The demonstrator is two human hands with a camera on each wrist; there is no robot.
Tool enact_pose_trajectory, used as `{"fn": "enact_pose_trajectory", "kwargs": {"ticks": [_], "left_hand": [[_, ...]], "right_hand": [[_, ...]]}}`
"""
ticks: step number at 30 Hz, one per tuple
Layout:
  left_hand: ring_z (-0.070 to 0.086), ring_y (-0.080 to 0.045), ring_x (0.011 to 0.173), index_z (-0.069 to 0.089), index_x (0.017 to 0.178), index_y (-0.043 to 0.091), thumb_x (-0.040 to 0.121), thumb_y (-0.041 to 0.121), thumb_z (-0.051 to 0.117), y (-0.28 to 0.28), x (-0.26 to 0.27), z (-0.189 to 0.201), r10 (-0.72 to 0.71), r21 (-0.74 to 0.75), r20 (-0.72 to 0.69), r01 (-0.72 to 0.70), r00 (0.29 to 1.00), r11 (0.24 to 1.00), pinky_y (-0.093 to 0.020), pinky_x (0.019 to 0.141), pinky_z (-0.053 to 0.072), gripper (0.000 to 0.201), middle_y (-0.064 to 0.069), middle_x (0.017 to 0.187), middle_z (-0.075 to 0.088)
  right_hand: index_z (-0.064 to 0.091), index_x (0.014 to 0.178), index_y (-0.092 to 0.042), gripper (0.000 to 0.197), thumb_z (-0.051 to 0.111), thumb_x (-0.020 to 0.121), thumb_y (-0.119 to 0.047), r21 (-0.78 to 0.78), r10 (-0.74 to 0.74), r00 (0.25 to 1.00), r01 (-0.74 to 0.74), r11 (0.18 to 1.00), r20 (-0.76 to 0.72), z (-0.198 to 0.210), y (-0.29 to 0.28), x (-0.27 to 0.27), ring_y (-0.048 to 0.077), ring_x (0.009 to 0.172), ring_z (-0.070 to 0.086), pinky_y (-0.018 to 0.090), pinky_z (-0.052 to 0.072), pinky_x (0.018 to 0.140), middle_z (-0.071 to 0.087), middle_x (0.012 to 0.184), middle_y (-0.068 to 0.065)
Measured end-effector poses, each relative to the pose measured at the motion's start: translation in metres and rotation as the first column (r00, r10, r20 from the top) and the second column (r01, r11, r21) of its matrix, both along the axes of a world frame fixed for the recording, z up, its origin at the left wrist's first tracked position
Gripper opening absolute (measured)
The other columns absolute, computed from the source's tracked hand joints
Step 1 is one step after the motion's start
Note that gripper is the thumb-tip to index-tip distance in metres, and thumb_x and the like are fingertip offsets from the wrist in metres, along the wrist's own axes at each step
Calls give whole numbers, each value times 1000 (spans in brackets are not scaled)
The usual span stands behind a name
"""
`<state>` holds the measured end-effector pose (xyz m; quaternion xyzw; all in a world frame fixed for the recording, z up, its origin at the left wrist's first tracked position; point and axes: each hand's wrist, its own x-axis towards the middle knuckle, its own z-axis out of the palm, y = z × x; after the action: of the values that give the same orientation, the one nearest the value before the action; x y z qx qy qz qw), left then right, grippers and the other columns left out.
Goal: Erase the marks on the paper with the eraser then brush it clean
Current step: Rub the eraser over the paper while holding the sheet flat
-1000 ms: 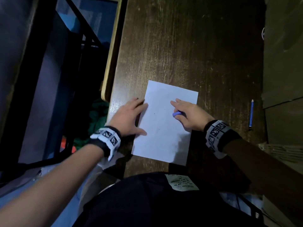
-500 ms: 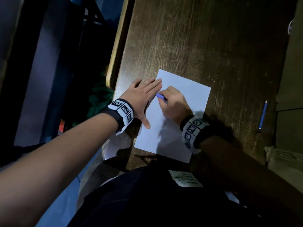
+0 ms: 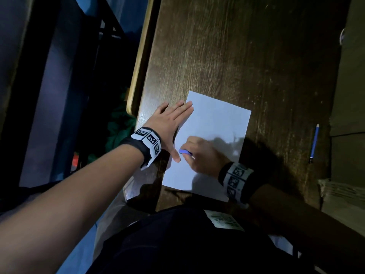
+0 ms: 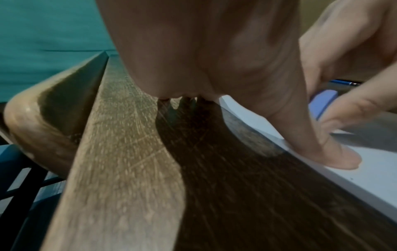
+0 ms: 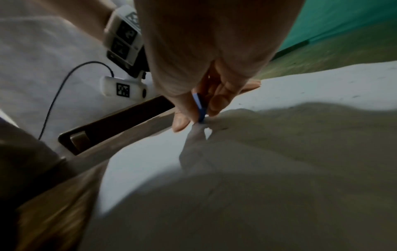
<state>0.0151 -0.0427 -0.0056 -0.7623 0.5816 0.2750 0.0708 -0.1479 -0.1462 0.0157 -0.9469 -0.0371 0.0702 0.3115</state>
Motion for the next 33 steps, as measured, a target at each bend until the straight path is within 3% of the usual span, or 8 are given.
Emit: {"fn": "enact_pose_trajectory", "kwargs": {"ticks": [1,6,12,17,22,27,29,33], "left_hand": [[-21,-13,153,-15,161,20,38,90,75,-1,0,1,3,6,-4,-3,1000,1000,-47,125,-6,168,7,168,-22],[-19,-13,154,-14,161,19,35,93,73,-1,-2,3,6,9,-11,-6,1000,1000,-46,123,-8,170,7,168,-22],[-25,-11,152,-18,160,22,39,90,76,-1,0,3,15,19,-18,-14,1000,1000,-45,124,-11,168,8,166,-27],[-23,-12,153,-16,161,21,34,95,71,-2,0,2,14,19,-31,-14,999,1000,-45,123,-10,170,8,167,-25],[-26,-12,152,-20,160,22,38,93,74,-1,1,1,7,23,-18,-7,1000,1000,-45,124,-11,169,8,165,-28],[-23,-11,152,-18,160,22,33,96,71,-2,1,0,11,23,-32,-11,999,1000,-44,123,-11,171,8,166,-26],[-24,-12,152,-18,160,22,35,94,73,-1,1,-1,14,24,-33,-13,999,1000,-44,123,-12,170,8,166,-27],[-25,-12,152,-20,159,23,35,93,73,-1,3,-2,14,16,-28,-14,1000,1000,-44,123,-12,170,9,166,-28]], "right_hand": [[62,66,-1,15,68,77,6,-20,30,999,-30,999,9,-1,-11,7,30,62,53,41,45,57,56,65,13],[63,76,-7,13,59,89,-7,-59,-423,901,430,901,102,-10,-40,42,27,70,54,42,48,69,53,74,8],[63,73,0,12,59,84,3,44,-41,998,39,998,50,-9,0,-1,33,66,53,41,46,63,54,70,16],[66,84,-3,11,58,90,-6,-82,-411,904,422,903,120,-17,-33,41,34,75,58,41,50,71,58,79,15],[63,74,0,12,59,86,0,59,-55,998,54,997,14,-8,-1,-4,31,66,50,39,42,63,52,71,15],[66,79,-4,15,57,90,-9,-85,-450,889,457,886,91,-13,-46,48,31,74,58,36,46,71,54,76,10],[62,72,-2,13,62,84,2,-12,-378,915,383,924,145,-12,-20,27,34,67,55,40,47,65,54,70,15],[58,65,-4,18,62,82,2,8,-34,999,34,999,-41,-3,-4,0,31,62,51,42,46,58,53,68,14]]}}
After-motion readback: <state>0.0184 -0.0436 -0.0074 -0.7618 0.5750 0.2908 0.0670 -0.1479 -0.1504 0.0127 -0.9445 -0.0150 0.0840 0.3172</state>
